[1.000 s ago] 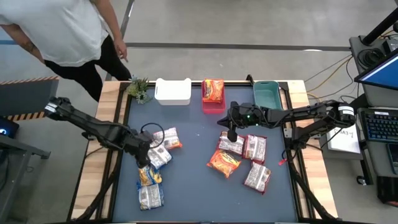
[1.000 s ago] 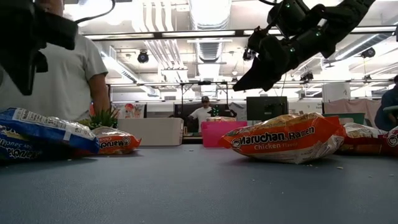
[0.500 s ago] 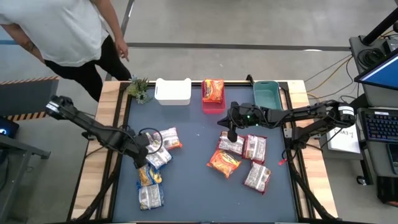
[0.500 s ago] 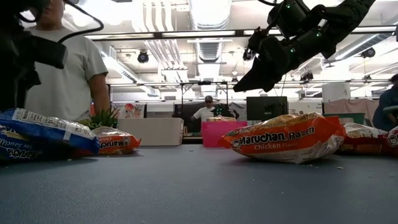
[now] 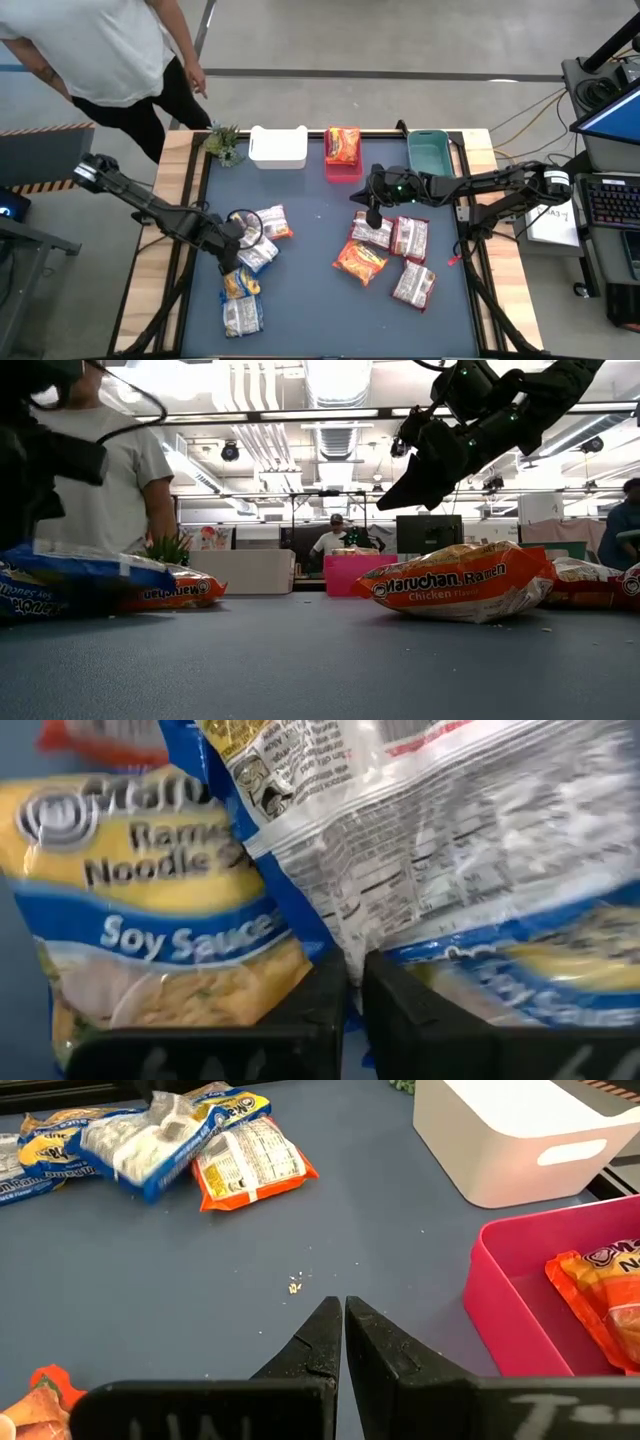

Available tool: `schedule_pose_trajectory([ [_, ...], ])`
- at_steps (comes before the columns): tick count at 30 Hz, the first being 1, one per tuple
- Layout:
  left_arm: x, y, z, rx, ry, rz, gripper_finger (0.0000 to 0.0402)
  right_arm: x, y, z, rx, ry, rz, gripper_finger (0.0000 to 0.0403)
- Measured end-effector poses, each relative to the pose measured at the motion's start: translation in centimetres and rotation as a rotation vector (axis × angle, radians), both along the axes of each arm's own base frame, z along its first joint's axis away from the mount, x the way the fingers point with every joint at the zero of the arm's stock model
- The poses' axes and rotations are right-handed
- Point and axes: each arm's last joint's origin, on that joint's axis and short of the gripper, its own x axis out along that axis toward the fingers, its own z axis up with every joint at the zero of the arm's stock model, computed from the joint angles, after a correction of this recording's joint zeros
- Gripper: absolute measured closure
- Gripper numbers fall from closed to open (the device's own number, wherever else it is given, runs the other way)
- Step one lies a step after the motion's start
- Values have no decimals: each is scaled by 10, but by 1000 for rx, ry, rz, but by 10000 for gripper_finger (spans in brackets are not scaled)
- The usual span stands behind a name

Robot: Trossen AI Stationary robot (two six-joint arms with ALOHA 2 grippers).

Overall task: Sort Maruchan noodles
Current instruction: Put the top right blue noodle pack into the green bin

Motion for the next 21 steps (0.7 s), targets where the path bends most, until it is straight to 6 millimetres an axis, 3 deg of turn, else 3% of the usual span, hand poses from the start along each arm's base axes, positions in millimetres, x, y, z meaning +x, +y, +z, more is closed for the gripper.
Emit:
schedule_pose_trajectory([
  [3,10,-2,22,50,-117,-33,399,0,0,0,0,0,0,394],
  [7,21,-2,70,195,-336,-68,401,0,0,0,0,0,0,394],
  [13,24,1,125,320,-529,-111,401,0,0,0,0,0,0,394],
  [17,25,0,129,339,-535,-130,401,0,0,0,0,0,0,394],
  [21,26,-1,109,340,-475,-112,401,-1,0,-1,1,4,0,394],
])
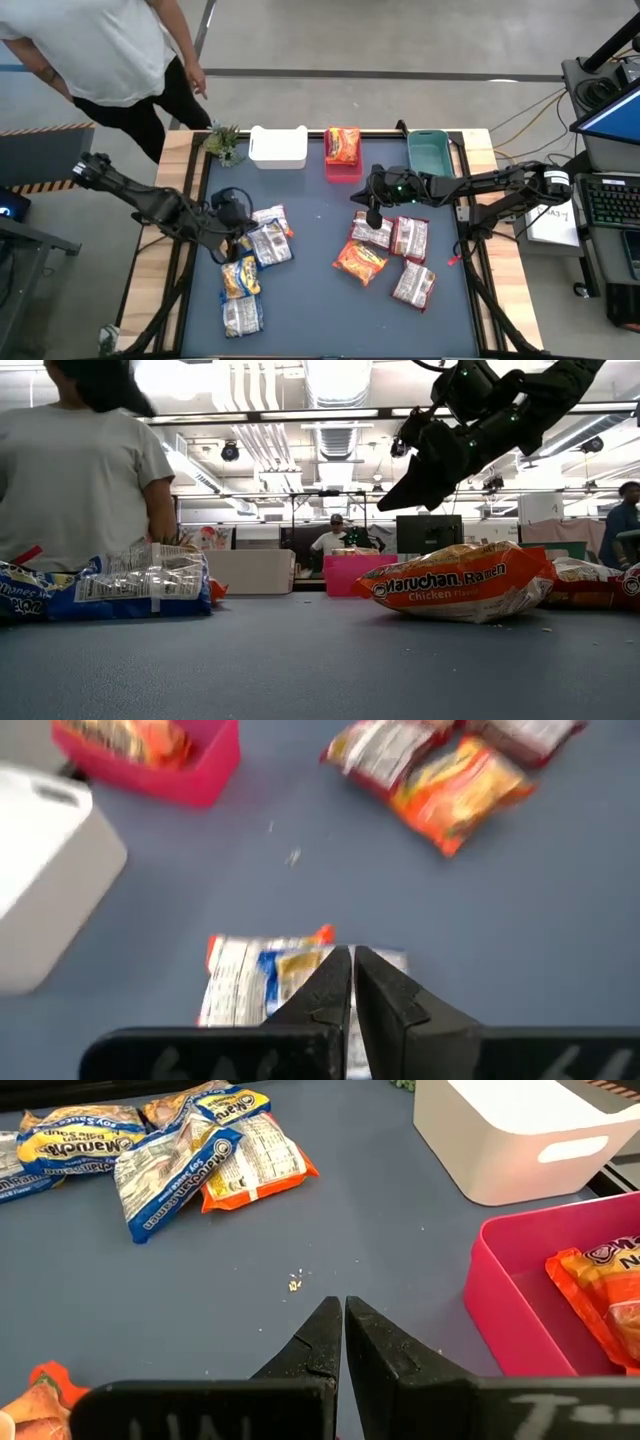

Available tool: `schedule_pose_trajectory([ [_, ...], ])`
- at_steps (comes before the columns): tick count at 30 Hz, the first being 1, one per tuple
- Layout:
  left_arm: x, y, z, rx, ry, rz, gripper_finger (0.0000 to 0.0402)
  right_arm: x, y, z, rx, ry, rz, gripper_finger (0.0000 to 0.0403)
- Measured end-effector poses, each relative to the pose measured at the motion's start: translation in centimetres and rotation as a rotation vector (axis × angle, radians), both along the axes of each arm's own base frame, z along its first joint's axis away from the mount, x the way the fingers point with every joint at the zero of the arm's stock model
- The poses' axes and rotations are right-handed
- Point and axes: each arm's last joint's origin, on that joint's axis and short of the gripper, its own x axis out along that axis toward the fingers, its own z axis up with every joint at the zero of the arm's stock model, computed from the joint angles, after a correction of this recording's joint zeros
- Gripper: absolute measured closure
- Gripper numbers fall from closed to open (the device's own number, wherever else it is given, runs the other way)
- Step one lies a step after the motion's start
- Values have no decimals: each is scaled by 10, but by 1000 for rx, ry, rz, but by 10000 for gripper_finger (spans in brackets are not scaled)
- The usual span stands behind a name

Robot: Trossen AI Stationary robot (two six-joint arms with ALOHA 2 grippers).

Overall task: Sort Maruchan noodles
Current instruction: Put the top right blue noodle pack into the green bin

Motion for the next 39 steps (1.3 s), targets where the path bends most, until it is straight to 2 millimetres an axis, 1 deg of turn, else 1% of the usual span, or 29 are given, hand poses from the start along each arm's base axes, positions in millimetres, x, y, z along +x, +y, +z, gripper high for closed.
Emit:
schedule_pose_trajectory([
  [4,1,-2,-40,-45,102,27,401,0,0,-1,1,2,0,394],
  [7,1,-3,-70,-77,140,79,401,0,0,-1,0,2,0,394],
  [10,0,-1,-89,-119,131,157,397,0,0,-1,0,2,0,394],
  [12,-1,0,-96,-128,139,173,384,0,0,-1,0,1,0,394],
  [15,-4,1,-102,-126,150,180,353,0,0,0,-2,-6,0,394],
  [23,-9,4,-115,-91,162,195,232,0,0,1,-3,-13,-1,394],
  [27,-13,6,-126,-88,171,202,190,0,0,1,-4,-13,0,394],
  [29,-15,7,-133,-99,165,210,178,0,0,1,-6,-13,1,394],
  [32,-14,6,-140,-133,113,207,174,0,0,1,-6,-13,1,394],
  [39,-11,5,-157,-242,-38,199,195,0,0,1,-5,-13,0,394],
])
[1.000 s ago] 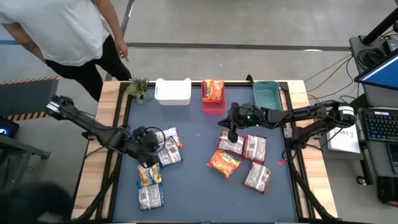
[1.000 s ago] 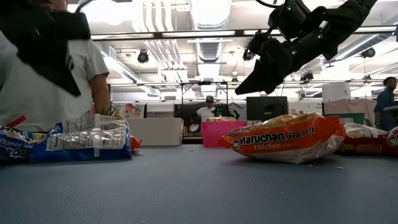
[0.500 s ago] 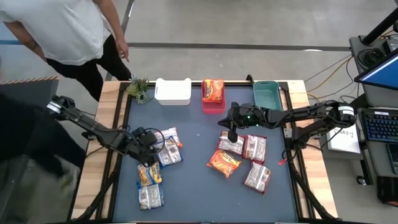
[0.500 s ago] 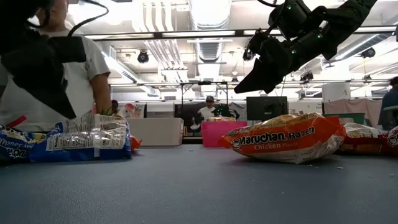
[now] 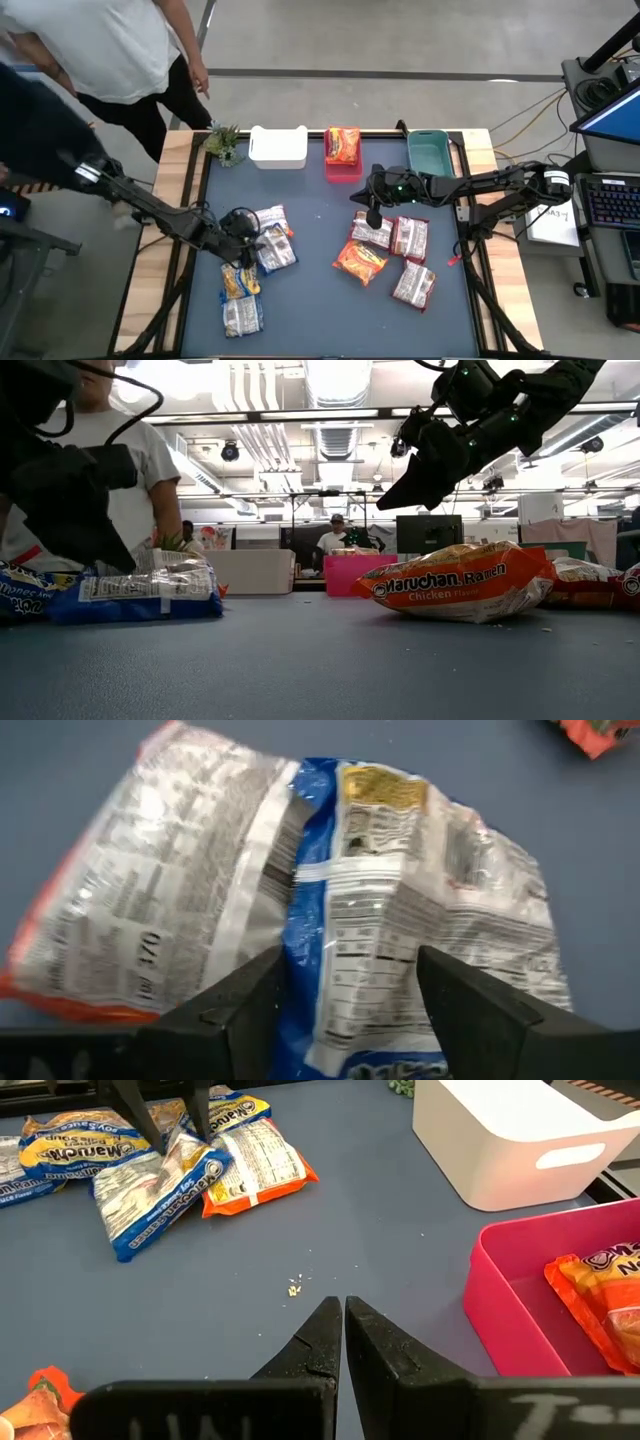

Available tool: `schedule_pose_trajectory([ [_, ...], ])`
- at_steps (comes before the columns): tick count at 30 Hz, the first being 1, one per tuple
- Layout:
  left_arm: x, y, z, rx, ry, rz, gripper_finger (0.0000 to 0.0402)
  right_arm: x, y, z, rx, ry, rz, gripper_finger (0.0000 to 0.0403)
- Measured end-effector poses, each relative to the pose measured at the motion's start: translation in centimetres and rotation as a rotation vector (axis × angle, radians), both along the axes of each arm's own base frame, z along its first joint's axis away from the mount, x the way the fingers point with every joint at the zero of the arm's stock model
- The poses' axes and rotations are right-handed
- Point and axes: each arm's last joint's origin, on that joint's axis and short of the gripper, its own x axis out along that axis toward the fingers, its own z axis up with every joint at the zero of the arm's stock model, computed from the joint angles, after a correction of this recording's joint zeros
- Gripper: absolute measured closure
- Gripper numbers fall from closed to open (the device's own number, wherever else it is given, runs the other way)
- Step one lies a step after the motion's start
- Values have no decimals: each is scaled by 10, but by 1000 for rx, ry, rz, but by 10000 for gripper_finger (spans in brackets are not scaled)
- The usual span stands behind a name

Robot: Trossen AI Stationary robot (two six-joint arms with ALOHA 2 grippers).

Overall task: Sort Maruchan noodles
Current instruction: Put the top right blue noodle pack into the green bin

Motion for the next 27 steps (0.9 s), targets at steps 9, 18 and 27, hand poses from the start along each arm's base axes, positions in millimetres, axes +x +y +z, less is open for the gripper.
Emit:
schedule_pose_trajectory([
  [9,2,-2,-9,-6,-29,-41,296,0,0,0,9,-1,-5,394],
  [18,16,-10,7,40,-39,-128,399,0,0,0,10,-1,-5,394],
  [27,44,-19,85,307,-267,-225,401,0,0,0,10,-1,-4,394],
])
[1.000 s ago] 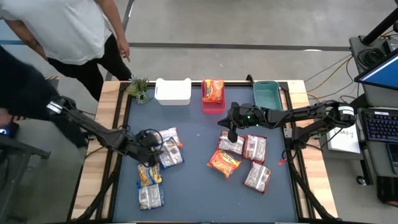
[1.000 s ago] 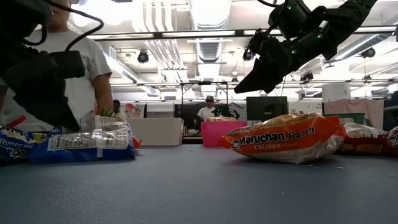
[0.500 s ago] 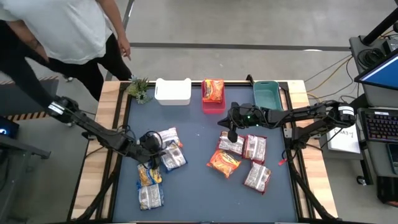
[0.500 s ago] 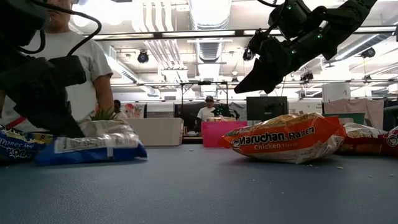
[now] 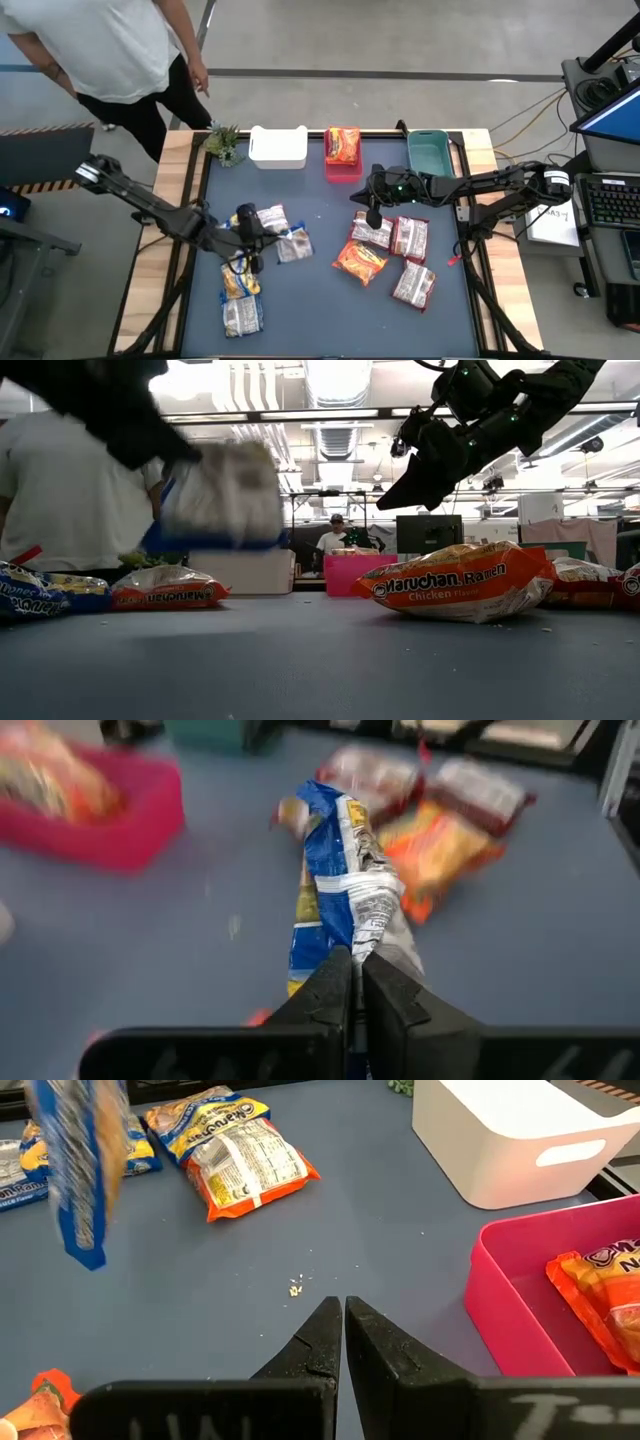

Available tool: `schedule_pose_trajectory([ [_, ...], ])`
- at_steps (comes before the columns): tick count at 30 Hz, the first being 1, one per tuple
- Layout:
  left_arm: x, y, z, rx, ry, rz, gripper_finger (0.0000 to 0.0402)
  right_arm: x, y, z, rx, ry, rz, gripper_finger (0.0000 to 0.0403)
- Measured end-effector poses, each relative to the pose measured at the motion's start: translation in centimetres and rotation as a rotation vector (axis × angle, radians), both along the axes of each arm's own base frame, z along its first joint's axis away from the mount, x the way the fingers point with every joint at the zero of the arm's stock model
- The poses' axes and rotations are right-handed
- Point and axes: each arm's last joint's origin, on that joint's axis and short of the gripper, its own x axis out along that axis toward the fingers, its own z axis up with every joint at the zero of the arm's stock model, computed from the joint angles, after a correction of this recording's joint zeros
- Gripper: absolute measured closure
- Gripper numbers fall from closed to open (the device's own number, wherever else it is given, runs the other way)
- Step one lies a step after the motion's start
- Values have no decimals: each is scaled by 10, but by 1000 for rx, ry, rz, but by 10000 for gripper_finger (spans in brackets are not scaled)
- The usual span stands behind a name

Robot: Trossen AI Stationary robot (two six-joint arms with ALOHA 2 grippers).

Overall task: Sort Maruchan noodles
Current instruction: Put the top right blue noodle pack into the green bin

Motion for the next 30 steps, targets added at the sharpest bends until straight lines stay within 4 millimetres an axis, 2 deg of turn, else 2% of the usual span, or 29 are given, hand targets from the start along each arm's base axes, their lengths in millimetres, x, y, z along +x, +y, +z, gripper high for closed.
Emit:
schedule_pose_trajectory([
  [6,3,-1,13,29,-30,-12,401,0,0,0,0,0,0,394],
  [19,2,-1,13,22,-24,-3,401,0,0,0,-3,1,1,394],
  [22,-2,-1,1,-42,94,-22,401,0,0,0,5,-3,-3,394],
  [27,-14,-1,-45,-173,361,38,401,1,0,3,40,-32,-23,394],
  [30,-11,-6,-63,-228,439,2,401,3,-1,5,50,-42,-28,394],
])
